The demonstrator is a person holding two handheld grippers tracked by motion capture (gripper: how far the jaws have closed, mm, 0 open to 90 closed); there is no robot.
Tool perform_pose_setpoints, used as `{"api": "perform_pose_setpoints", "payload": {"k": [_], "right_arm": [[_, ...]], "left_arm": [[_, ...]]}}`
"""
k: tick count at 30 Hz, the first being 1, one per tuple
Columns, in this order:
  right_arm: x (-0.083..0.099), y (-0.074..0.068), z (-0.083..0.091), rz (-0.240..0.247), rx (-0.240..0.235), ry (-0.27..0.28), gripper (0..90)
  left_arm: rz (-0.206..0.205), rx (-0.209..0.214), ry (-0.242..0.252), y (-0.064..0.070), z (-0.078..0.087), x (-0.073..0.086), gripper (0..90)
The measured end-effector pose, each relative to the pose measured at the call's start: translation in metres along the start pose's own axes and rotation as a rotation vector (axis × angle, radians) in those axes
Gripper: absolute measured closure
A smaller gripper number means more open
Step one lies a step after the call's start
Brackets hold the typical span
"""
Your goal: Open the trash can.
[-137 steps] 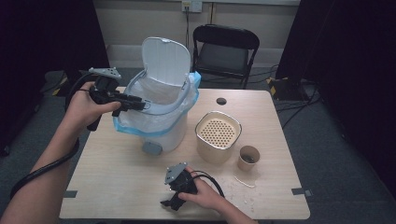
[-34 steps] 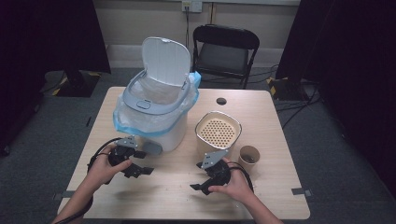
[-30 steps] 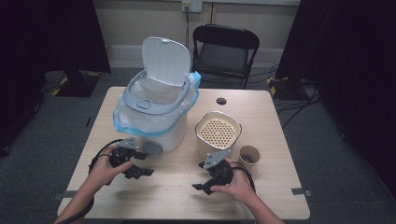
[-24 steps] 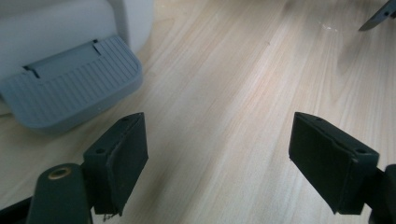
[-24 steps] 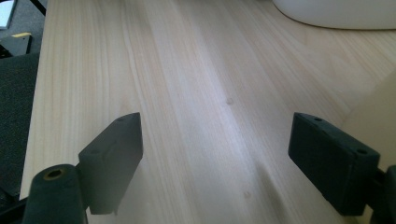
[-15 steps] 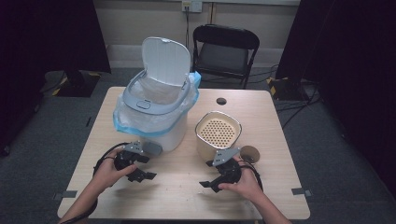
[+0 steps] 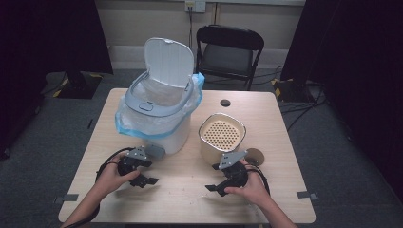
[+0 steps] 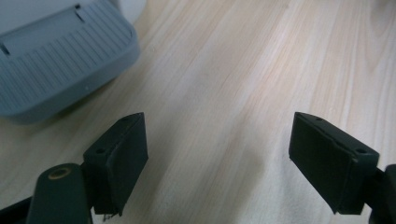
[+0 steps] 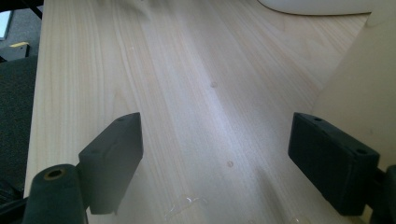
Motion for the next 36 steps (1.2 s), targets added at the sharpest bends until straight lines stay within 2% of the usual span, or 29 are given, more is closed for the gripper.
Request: {"api": "perform_pose_setpoints", "payload": {"k": [1, 3, 4, 5, 8, 15, 20, 23, 29, 36], "right_arm": [[0.0, 0.0, 0.002, 0.001, 0.002, -0.001, 17.5], [0.001, 0.0, 0.003, 0.002, 0.006, 0.0, 17.5], [0.001, -0.001, 0.005, 0.0, 0.006, 0.003, 17.5], [0.001, -0.001, 0.006, 0.001, 0.004, 0.003, 17.5], [0.004, -0.001, 0.01, 0.0, 0.008, -0.003, 17.5], [0.011, -0.001, 0.015, -0.006, 0.015, -0.005, 17.5], [0.012, -0.002, 0.019, -0.012, 0.017, 0.008, 17.4], [0.014, -0.002, 0.02, -0.014, 0.015, 0.009, 17.4], [0.02, -0.002, 0.023, -0.018, 0.014, -0.004, 17.0], [0.025, -0.001, 0.034, -0.03, 0.024, 0.008, 17.1]], "left_arm": [[-0.023, 0.0, -0.011, 0.0, -0.001, 0.002, 18.5], [-0.011, -0.001, 0.011, 0.001, -0.002, 0.001, 18.7], [-0.038, -0.007, -0.006, -0.001, -0.001, 0.003, 18.8], [-0.022, -0.002, 0.018, 0.002, -0.002, 0.001, 18.5], [-0.058, -0.011, 0.014, 0.001, -0.002, 0.004, 17.7], [-0.087, 0.0, 0.085, 0.001, -0.002, 0.008, 15.8], [-0.149, -0.011, 0.105, 0.0, -0.003, 0.011, 15.2], [-0.155, -0.003, 0.123, 0.0, -0.003, 0.012, 15.1], [-0.175, -0.014, 0.115, 0.0, -0.004, 0.012, 14.9], [-0.168, -0.015, 0.121, 0.001, -0.004, 0.012, 14.6]]}}
Point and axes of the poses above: each handheld gripper's, and its own axes: z roughly backward along the jaws, x roughly out of its underside, y roughly to its right, the point moved 8 cm from there along -z, roughly forward along the jaws, and after that the axes turned 3 degrees about -y, right-handed, at the moved point
